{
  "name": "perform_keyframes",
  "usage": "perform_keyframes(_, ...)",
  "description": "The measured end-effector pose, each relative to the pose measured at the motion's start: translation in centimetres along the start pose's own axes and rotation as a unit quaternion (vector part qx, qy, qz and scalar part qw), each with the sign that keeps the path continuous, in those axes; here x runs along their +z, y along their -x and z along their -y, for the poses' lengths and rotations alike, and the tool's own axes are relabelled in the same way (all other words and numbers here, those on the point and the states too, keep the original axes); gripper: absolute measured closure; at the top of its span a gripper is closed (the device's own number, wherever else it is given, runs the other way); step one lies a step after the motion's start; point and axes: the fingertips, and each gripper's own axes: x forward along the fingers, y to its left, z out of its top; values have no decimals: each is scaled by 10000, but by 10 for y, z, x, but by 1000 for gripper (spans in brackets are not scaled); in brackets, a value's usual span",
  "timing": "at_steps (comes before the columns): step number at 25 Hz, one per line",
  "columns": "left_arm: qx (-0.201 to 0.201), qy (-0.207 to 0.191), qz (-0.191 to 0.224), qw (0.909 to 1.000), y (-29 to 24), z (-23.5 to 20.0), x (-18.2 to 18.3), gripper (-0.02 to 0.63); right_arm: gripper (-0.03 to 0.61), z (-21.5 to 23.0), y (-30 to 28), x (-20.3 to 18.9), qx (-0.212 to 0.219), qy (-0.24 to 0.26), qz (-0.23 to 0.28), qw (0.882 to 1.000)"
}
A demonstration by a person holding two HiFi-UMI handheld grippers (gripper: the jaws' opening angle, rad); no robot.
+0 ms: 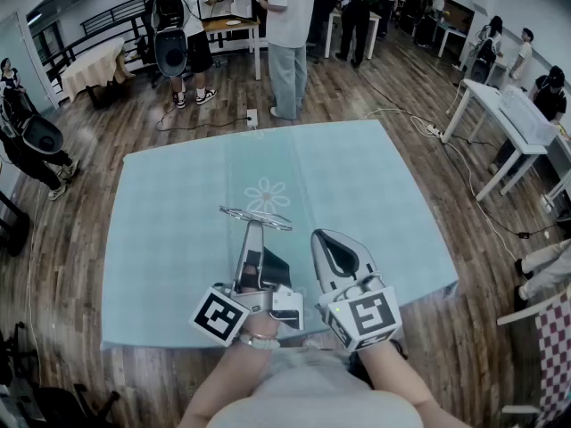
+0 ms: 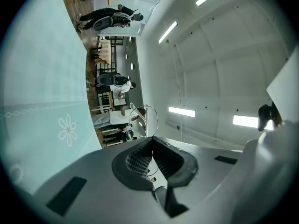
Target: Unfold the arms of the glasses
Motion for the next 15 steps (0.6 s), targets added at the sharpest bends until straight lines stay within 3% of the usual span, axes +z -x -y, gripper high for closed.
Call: perform_keyframes(15,-71,9,-54,10000,-5,7,-2,604,571,5,0,6,61,-128,111,9998)
